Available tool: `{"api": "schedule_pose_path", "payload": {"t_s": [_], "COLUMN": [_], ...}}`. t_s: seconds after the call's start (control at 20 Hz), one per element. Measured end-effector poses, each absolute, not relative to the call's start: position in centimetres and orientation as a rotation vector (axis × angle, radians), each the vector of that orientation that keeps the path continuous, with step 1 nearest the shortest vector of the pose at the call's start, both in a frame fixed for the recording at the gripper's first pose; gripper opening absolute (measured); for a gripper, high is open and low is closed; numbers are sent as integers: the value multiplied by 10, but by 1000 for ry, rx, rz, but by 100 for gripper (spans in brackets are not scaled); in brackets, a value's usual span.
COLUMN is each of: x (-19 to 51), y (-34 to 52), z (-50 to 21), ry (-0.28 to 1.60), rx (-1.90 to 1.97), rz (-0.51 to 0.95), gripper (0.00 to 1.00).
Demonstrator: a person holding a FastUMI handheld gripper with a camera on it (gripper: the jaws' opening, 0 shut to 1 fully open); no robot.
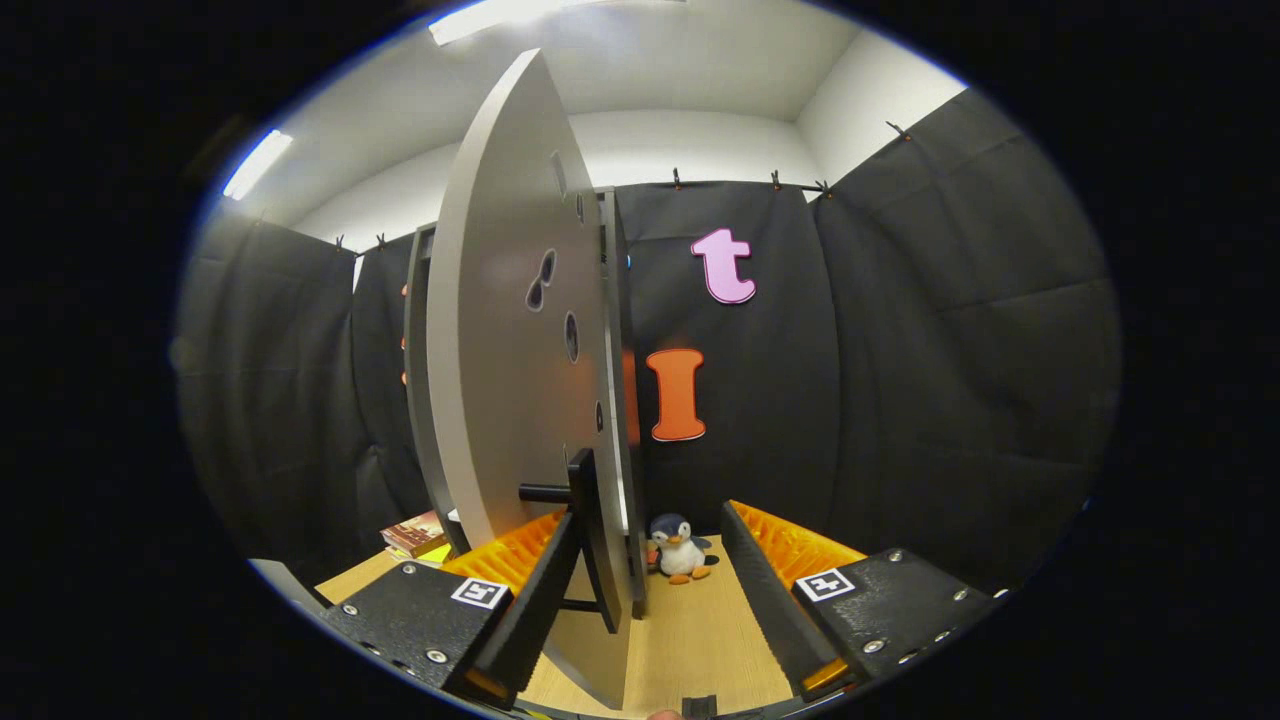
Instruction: Open the shoe cabinet door, grab the shoes and put them into the shoe cabinet, then close the shoe cabinet door.
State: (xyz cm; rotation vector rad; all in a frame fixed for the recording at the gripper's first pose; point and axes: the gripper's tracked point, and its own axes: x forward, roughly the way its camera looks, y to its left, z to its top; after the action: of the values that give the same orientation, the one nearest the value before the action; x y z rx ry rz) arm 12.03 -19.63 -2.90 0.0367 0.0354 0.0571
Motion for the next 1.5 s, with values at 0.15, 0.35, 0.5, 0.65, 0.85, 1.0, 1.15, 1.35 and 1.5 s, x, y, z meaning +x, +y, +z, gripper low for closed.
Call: {"api": "schedule_pose_path", "payload": {"t_s": [0.15,0.35,0.5,0.65,0.85,1.0,1.15,1.35,1.5], "x": [120,125,135,140,150,157,179,205,223], "y": [-171,-123,-92,-63,-30,-2,24,50,73], "z": [-30,-31,-36,-41,-50,-59,-62,-54,-64], "ry": [31,25,33,38,47,61,61,41,49], "rx": [32,15,11,0,-8,-28,-11,-24,-7], "rz": [87,139,159,156,156,182,207,198,196], "gripper": [89,89,89,90,90,90,93,94,95]}}
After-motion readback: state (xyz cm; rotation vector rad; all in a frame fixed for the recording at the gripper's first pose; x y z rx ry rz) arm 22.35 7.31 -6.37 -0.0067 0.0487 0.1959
